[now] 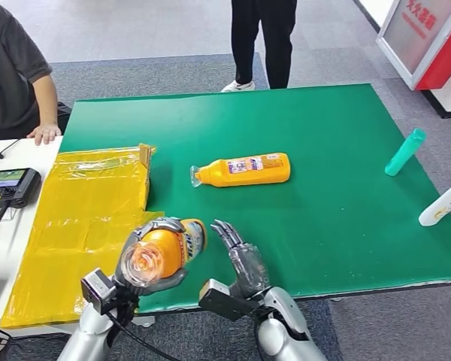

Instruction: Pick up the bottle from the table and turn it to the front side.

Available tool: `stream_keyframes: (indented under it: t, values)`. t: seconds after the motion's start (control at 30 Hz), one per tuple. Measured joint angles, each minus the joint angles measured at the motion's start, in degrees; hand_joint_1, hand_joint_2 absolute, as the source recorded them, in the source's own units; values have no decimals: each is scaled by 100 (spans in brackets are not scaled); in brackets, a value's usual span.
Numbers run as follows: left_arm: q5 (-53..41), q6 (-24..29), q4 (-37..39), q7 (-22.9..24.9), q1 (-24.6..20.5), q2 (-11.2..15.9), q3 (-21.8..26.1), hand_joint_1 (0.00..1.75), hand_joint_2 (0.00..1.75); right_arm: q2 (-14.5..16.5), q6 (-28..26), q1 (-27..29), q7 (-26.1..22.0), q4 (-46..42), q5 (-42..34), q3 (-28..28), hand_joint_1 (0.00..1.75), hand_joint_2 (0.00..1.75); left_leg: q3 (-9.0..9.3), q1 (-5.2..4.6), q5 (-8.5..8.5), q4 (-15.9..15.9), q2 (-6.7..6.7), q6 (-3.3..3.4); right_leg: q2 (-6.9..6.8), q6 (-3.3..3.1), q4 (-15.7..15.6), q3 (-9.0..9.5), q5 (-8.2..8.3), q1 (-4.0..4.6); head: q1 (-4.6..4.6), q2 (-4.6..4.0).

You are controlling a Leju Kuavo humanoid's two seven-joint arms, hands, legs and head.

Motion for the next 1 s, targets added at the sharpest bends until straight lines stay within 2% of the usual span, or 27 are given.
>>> stream_keyframes:
  t: [0.13,0.3,0.67,0.9,1.0]
  values:
    - [-694,806,-656,67,130,107,46,175,175,-84,-57,349,12,-467,-52,-199,0,175,-1,0,-2,0,0,1,0,0,0,0,-1,0,-1,0]
    - [-1668,1438,-1164,625,155,360,148,175,175,-201,-113,746,27,-982,-228,-467,0,175,0,0,-2,0,0,0,0,-2,-1,0,-2,0,0,-1]
    - [-3075,1581,-1150,2293,-101,950,175,175,175,-299,-106,1252,56,-1438,-623,-973,0,175,0,0,-1,0,0,-1,0,-5,-1,-2,-4,0,0,0]
    - [-3916,1744,-635,3200,-451,1061,163,175,175,-297,16,1304,61,-1481,-647,-1143,0,175,0,0,-1,0,0,-1,0,-5,-1,-2,-3,0,0,0]
    - [-4097,1744,-344,3410,-628,1070,157,175,175,-295,55,1307,62,-1481,-643,-1171,0,175,0,0,-1,0,0,-1,0,-5,-1,-2,-3,0,-1,0]
